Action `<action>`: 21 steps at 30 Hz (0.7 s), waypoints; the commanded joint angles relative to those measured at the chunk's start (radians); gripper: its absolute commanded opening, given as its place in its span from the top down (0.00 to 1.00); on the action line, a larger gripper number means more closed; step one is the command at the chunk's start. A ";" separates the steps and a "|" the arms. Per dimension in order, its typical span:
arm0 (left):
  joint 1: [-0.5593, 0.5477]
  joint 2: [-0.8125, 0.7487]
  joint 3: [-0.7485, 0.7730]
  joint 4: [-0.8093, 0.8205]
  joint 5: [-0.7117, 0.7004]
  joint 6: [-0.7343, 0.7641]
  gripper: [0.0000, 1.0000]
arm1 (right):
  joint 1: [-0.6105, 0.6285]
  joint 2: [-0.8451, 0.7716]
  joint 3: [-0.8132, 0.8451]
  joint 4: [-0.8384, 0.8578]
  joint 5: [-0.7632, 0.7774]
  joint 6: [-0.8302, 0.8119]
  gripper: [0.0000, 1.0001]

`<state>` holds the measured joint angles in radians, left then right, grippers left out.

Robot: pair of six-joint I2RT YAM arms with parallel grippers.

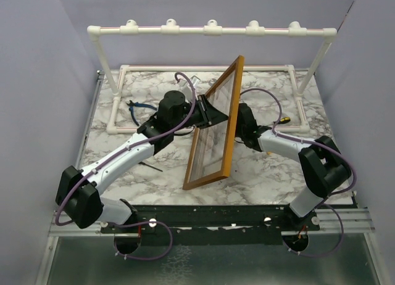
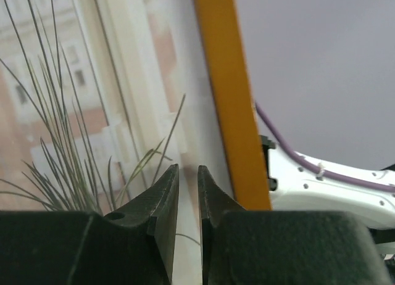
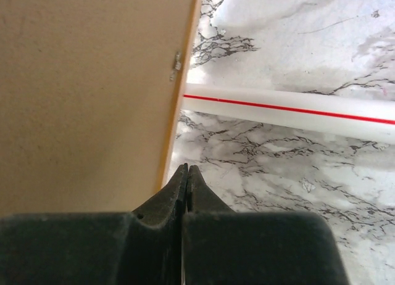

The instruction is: Take the photo out of the frame

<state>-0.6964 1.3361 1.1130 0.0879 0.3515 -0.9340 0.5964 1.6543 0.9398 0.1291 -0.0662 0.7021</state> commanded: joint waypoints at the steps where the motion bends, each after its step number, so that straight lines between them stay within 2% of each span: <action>1: -0.021 0.023 -0.010 -0.022 0.025 0.023 0.80 | -0.023 -0.046 -0.050 0.069 -0.070 -0.027 0.99; 7: -0.023 -0.004 0.011 -0.040 0.028 0.060 0.70 | -0.080 -0.062 -0.148 0.203 -0.216 -0.026 0.99; 11: -0.021 -0.040 0.033 -0.142 -0.016 0.123 0.64 | -0.105 -0.049 -0.213 0.347 -0.323 -0.006 0.99; 18: 0.025 -0.126 -0.031 -0.350 -0.226 0.218 0.62 | -0.135 0.086 -0.309 0.755 -0.437 0.053 0.99; 21: 0.116 -0.176 -0.116 -0.360 -0.216 0.219 0.62 | -0.150 0.186 -0.314 0.937 -0.515 0.119 0.99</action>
<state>-0.6830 1.2304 1.0924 -0.1669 0.2260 -0.7639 0.4625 1.7412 0.6353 0.6979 -0.4362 0.7467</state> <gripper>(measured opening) 0.378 0.006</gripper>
